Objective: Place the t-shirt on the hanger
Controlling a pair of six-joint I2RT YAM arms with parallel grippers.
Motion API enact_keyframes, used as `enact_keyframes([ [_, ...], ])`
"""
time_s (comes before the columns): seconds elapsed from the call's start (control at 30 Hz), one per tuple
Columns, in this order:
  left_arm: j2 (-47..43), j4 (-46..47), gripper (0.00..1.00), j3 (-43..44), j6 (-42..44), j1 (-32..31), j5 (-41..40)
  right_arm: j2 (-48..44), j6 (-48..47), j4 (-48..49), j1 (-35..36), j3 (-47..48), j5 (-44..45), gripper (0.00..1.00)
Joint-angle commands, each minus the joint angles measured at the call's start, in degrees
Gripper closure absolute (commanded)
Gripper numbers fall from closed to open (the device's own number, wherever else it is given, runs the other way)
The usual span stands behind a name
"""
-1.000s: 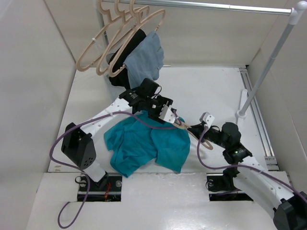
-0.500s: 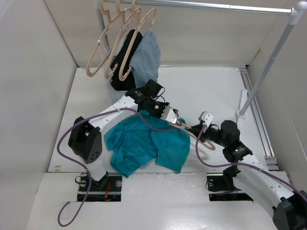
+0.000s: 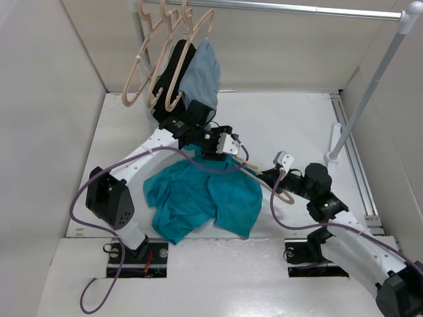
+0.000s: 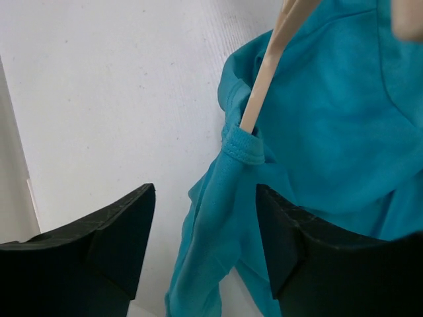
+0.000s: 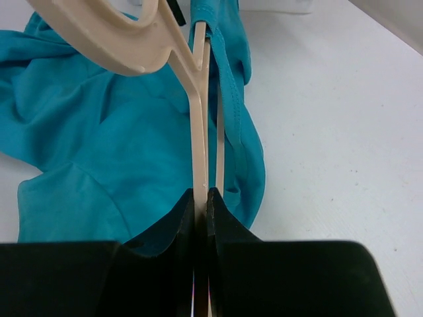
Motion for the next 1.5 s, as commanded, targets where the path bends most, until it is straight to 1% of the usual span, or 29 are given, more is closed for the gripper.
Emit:
enact_keyframes([
  [0.0, -3.14, 0.46, 0.40, -0.66, -0.87, 0.02, 2.11, -0.25, 0.44, 2.57, -0.17, 3.17, 1.28, 1.00],
  [0.13, -1.83, 2.57, 0.39, -1.28, -2.01, 0.72, -0.97, -1.39, -0.08, 2.04, -0.17, 3.17, 1.28, 1.00],
  [0.2, -0.07, 2.57, 0.38, -0.59, -0.26, 1.51, -0.97, -2.19, -0.08, 2.04, -0.17, 3.17, 1.28, 1.00],
  [0.23, 0.54, 1.88, 0.36, 0.03, 3.06, 1.51, -0.97, -2.80, -0.08, 1.52, -0.17, 3.17, 1.28, 1.00],
  [0.27, 1.16, 1.17, 0.32, 0.03, 4.31, 1.51, -0.97, -2.80, -0.08, 1.51, -0.17, 3.17, 1.28, 1.00],
  [0.4, 3.35, 0.64, 0.32, 1.18, 5.02, -1.12, -0.97, -2.80, -0.61, 1.51, -0.17, 3.17, -0.13, 1.00],
  [0.5, 5.46, 2.04, 0.31, 1.18, 5.02, -1.12, -2.11, -3.32, -0.61, 1.51, -0.17, 3.78, -0.65, 1.00],
  [0.57, 7.31, 2.05, 0.38, 1.18, 5.89, -1.12, -2.64, -3.33, -0.61, 1.51, -0.17, 3.79, -0.65, 1.00],
  [0.6, 7.93, 2.05, 0.49, 2.40, 5.90, -1.12, -2.64, -3.33, -0.61, 1.51, -0.17, 4.31, -0.65, 1.00],
  [0.63, 8.45, 0.48, 0.62, 3.19, 5.90, -1.12, -2.64, -3.33, -0.61, 1.51, -0.17, 4.32, -0.65, 1.00],
  [0.67, 9.16, -0.23, 0.84, 4.16, 4.86, -1.12, -1.43, -3.33, -0.61, 1.51, -0.17, 4.32, -0.65, 1.00],
  [0.7, 9.16, -0.85, 0.94, 5.91, 3.28, -1.12, -0.89, -3.33, -0.61, 1.51, -0.17, 4.32, -0.65, 1.00],
  [0.73, 9.16, -1.38, 1.00, 6.45, 2.39, -1.12, -0.89, -2.72, -0.61, 1.51, -0.17, 4.32, -0.65, 1.00],
  [0.8, 8.03, -1.38, 1.00, 6.45, 1.51, -1.12, 1.39, -2.02, -0.61, 1.51, -0.17, 4.84, -0.65, 1.00],
  [0.83, 7.41, -1.38, 1.00, 6.45, -0.41, -0.60, 1.40, -1.49, -0.61, 1.51, -0.17, 4.84, -0.65, 1.00],
  [0.87, 6.88, -0.16, 1.00, 6.45, -2.17, -0.60, 1.40, -1.48, -0.61, 0.99, -0.17, 5.54, 0.48, 1.00],
  [0.9, 6.27, 0.72, 1.00, 6.45, -4.27, -0.60, 0.36, -1.48, 0.00, 0.20, -0.17, 5.55, 3.53, 1.00],
  [0.93, 6.26, 1.69, 1.00, 6.45, -6.73, -0.60, -0.70, -1.48, 0.52, -0.42, -0.17, 7.20, 5.65, 0.93],
  [0.97, 6.26, 2.39, 1.00, 6.45, -11.02, -0.60, -1.67, -1.48, 1.40, -1.12, -0.17, 8.00, 8.02, 0.62],
  [1.0, 5.65, 3.62, 1.00, 6.45, -12.89, -0.60, -3.85, -1.48, 1.41, -3.21, -0.17, 10.18, 13.53, 0.46],
  [1.03, 5.65, 4.15, 1.00, 6.45, -14.82, -0.60, -5.00, -1.48, 2.37, -4.36, -0.17, 11.42, 16.63, 0.37],
  [1.1, 5.65, 4.16, 1.00, 7.06, -19.73, -0.60, -6.77, -2.01, 4.47, -7.96, -0.17, 14.14, 22.96, 0.25],
  [1.13, 5.65, 4.16, 1.00, 7.07, -20.89, -0.60, -7.38, -2.53, 5.53, -9.20, -0.17, 15.64, 29.08, 0.23],
  [1.2, 5.65, 4.16, 1.00, 7.59, -22.83, -0.60, -8.18, -3.06, 7.64, -10.96, -0.17, 20.21, 33.08, 0.20],
  [1.27, 5.65, 4.68, 1.00, 7.59, -25.55, -0.60, -7.57, -2.54, 7.65, -12.81, -0.17, 23.28, 34.49, 0.20],
  [1.3, 5.65, 4.68, 1.00, 7.07, -26.69, -0.60, -7.57, -2.02, 7.65, -13.86, -0.17, 26.34, 35.02, 0.17],
  [1.4, 5.12, 5.65, 1.00, 7.07, -29.86, -0.60, -7.57, 1.32, 8.17, -19.92, -0.17, 30.14, 35.73, 0.17],
  [1.43, 5.12, 5.65, 1.00, 7.07, -30.57, -0.60, -8.09, 3.07, 10.26, -21.67, -0.17, 30.15, 35.73, 0.17],
  [1.47, 4.60, 5.65, 1.00, 7.07, -31.44, -0.60, -8.70, 3.69, 12.11, -24.39, -0.17, 30.16, 35.73, 0.19],
])
